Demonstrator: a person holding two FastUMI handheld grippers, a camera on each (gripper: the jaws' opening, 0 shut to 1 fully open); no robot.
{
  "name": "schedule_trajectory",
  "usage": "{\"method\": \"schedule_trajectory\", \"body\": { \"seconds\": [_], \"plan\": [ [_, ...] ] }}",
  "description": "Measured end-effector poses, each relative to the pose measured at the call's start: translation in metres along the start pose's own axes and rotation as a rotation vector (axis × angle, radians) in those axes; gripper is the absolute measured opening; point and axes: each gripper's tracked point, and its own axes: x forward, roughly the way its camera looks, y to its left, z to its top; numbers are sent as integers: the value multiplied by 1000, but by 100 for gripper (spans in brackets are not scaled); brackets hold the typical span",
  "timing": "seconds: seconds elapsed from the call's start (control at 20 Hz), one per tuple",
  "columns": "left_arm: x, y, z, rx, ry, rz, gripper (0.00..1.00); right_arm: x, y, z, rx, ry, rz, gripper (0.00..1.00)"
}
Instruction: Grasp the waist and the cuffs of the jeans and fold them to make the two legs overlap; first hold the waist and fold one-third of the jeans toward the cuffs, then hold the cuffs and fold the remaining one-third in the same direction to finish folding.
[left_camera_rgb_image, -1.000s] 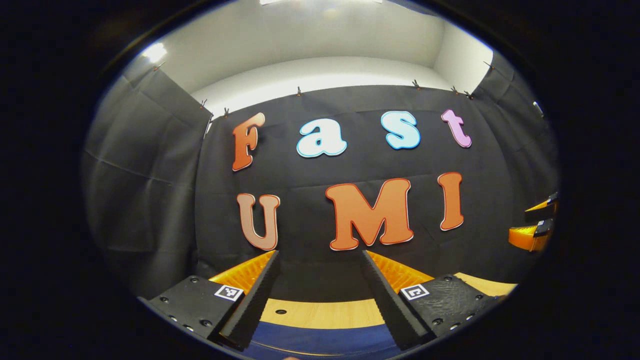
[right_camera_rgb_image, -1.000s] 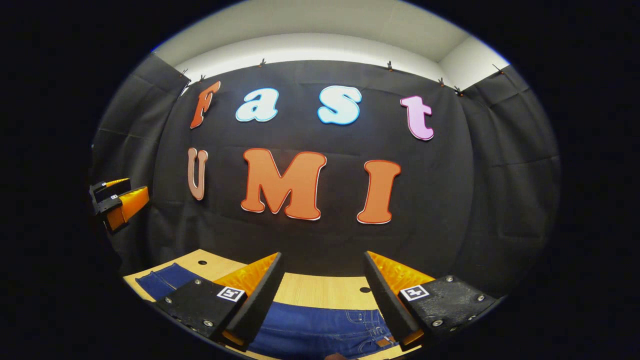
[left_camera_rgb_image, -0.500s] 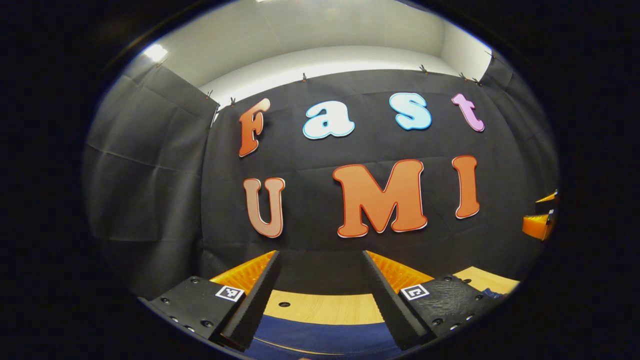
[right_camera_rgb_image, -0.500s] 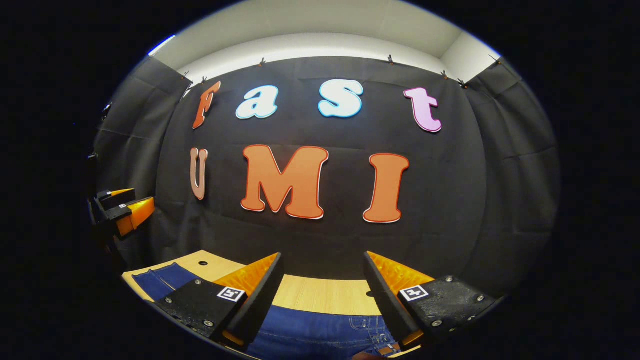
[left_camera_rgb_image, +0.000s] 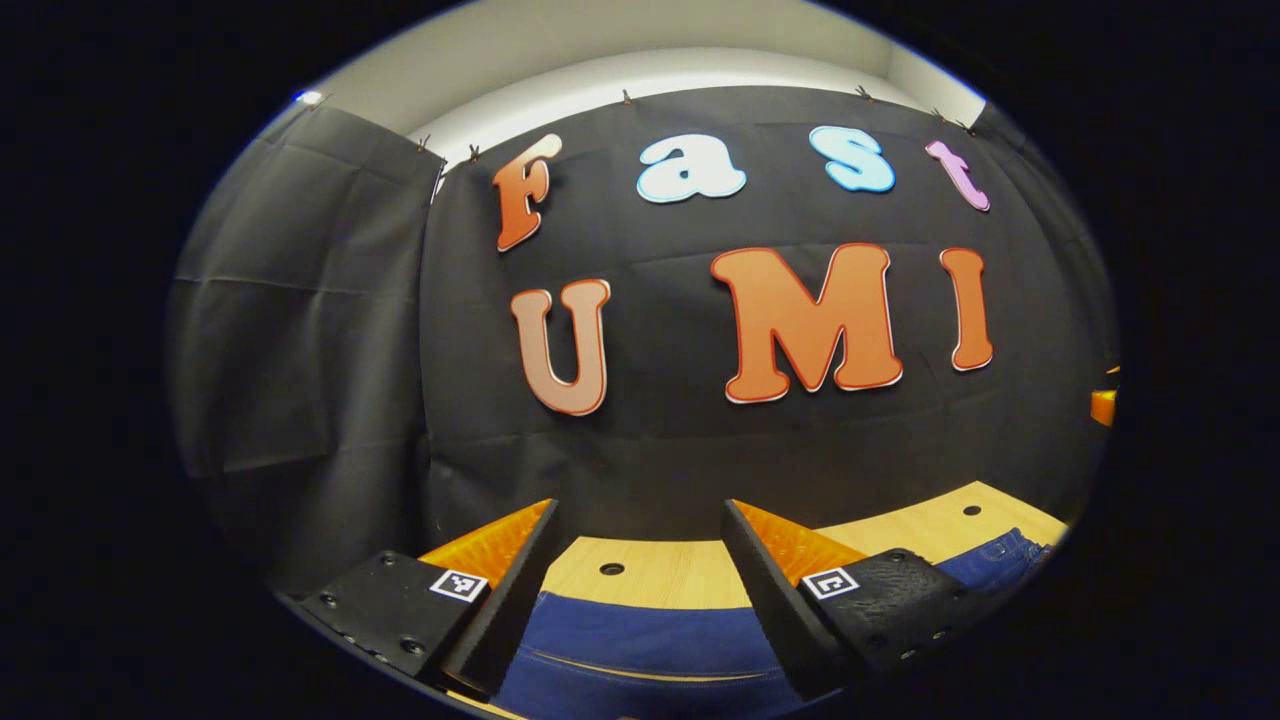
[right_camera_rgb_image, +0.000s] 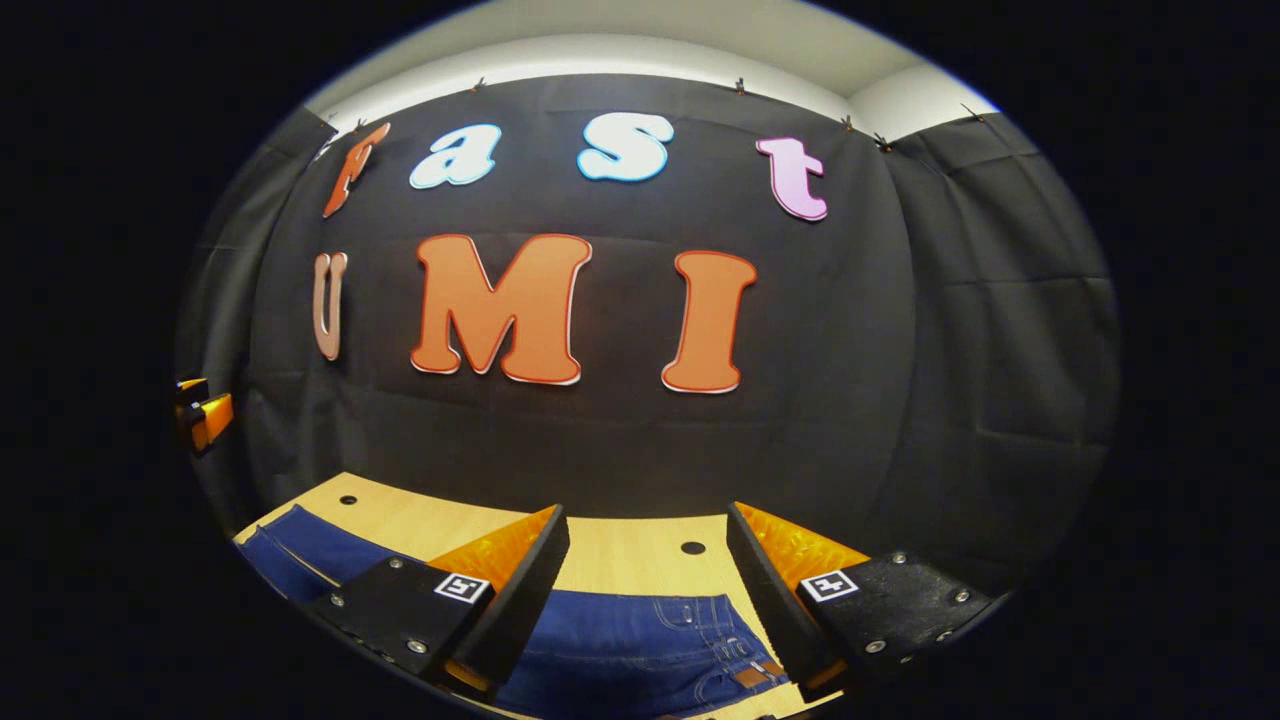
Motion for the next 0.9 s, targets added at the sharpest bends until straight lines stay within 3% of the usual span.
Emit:
{"method": "schedule_trajectory", "body": {
  "seconds": [0.45, 0.6, 0.9],
  "plan": [
    [4, 79, -85, -86, 239, 83, 99, 0, -23, -56, 65, 196, -72, 97],
    [1, 105, -118, -107, 321, 140, 98, 0, -35, -89, 146, 304, -95, 97],
    [-11, 137, -189, -264, 515, 171, 100, -7, -47, -165, 313, 538, -127, 98]
  ]
}}
